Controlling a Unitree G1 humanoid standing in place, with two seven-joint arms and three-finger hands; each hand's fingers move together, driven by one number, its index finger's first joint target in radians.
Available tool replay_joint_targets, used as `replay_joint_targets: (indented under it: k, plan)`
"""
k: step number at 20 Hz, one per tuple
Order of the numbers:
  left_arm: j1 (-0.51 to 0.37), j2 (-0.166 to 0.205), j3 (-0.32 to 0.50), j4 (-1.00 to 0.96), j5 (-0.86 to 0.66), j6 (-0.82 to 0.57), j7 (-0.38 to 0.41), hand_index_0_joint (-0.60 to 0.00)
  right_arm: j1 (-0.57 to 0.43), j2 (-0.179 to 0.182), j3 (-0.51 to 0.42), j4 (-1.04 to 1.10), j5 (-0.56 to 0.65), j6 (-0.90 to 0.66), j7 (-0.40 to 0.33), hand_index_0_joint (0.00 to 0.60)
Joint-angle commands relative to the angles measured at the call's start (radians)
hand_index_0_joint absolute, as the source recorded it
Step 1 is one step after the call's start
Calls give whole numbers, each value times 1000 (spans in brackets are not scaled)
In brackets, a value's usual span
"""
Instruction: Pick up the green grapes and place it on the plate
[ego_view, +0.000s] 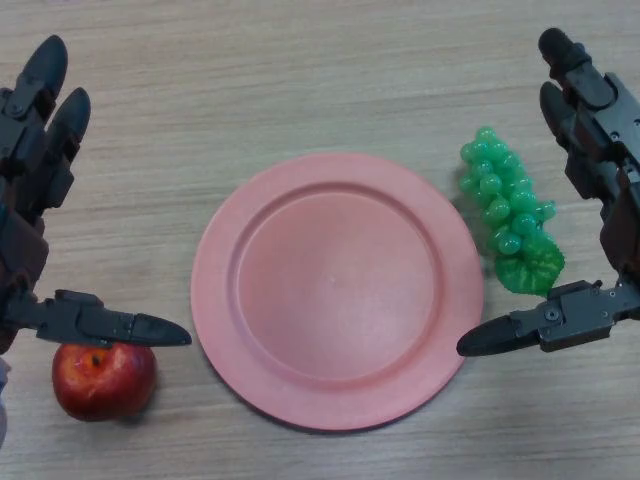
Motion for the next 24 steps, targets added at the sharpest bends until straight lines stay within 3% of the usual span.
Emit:
replay_joint_targets:
  k: [1, 12, 24]
  plan:
    - [-19, 36, 66, -58, 10, -97, 26, 0, -16, -13, -38, -65, -23, -113, -13, 0]
    - [-6, 31, 76, -37, -9, -124, 19, 0, -87, -36, -80, 27, -1, -116, -34, 0]
    - [-8, 32, 75, -73, 12, -109, 18, 0, -361, -82, -68, 670, -149, -335, -159, 0]
